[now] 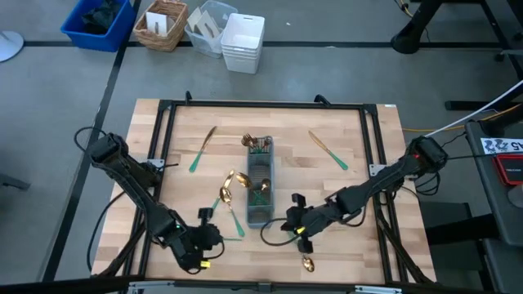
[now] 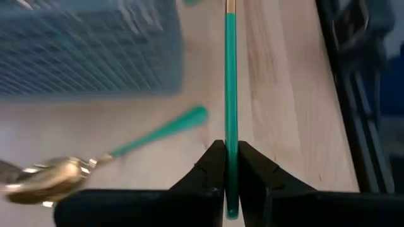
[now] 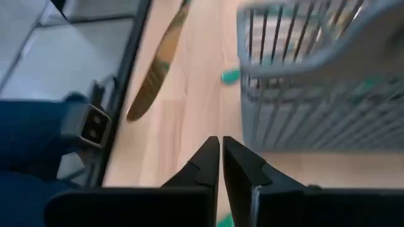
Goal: Sort silverware
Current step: Put the green knife into the utensil rack
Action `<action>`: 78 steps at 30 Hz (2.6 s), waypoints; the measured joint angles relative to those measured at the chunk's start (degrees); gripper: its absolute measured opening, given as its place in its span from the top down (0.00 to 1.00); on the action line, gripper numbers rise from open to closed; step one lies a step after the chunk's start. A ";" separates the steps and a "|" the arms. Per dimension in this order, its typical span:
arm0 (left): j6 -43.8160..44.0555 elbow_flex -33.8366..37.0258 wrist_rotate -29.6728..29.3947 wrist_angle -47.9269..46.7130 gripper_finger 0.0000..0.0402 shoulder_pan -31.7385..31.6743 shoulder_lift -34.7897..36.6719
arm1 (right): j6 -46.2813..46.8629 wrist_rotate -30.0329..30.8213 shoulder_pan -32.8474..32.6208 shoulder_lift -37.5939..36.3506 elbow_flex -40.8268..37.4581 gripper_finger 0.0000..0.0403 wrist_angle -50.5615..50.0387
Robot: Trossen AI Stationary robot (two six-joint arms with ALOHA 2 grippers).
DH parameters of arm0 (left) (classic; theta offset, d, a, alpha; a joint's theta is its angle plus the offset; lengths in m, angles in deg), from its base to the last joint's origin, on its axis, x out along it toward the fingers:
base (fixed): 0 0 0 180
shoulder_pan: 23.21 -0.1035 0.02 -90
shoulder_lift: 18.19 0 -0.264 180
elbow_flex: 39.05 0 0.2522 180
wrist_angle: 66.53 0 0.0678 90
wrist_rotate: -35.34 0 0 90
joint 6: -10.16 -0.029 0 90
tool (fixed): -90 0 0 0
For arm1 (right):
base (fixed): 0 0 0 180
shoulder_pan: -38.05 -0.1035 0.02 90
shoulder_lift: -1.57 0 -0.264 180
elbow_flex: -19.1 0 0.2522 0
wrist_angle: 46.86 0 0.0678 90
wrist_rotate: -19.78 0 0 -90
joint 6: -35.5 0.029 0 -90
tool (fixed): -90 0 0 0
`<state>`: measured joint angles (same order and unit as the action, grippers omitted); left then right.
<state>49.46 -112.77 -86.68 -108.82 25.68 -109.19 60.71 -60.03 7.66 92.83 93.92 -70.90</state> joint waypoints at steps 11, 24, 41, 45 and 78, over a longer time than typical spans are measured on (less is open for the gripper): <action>4.23 -0.04 -21.11 -4.44 0.97 3.84 4.57 | -11.80 14.35 0.00 -12.77 0.04 0.94 -3.36; 3.57 -0.04 -42.96 -5.02 0.96 -0.66 4.65 | -30.14 24.05 0.20 -21.18 0.08 0.93 8.19; -9.98 -0.02 -43.03 5.19 0.97 -7.43 4.65 | -33.22 18.31 10.55 -20.93 0.08 0.47 11.49; -12.82 -0.02 -42.77 8.26 0.97 -7.43 4.65 | -33.24 8.41 13.08 -20.93 0.08 0.47 11.49; -19.57 -0.02 -35.71 17.28 0.97 -11.52 4.65 | -33.24 -2.29 14.69 -20.78 0.08 0.67 14.70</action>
<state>29.89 -112.79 -122.39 -91.54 14.16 -104.53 27.47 -62.31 22.34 72.05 94.00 -56.20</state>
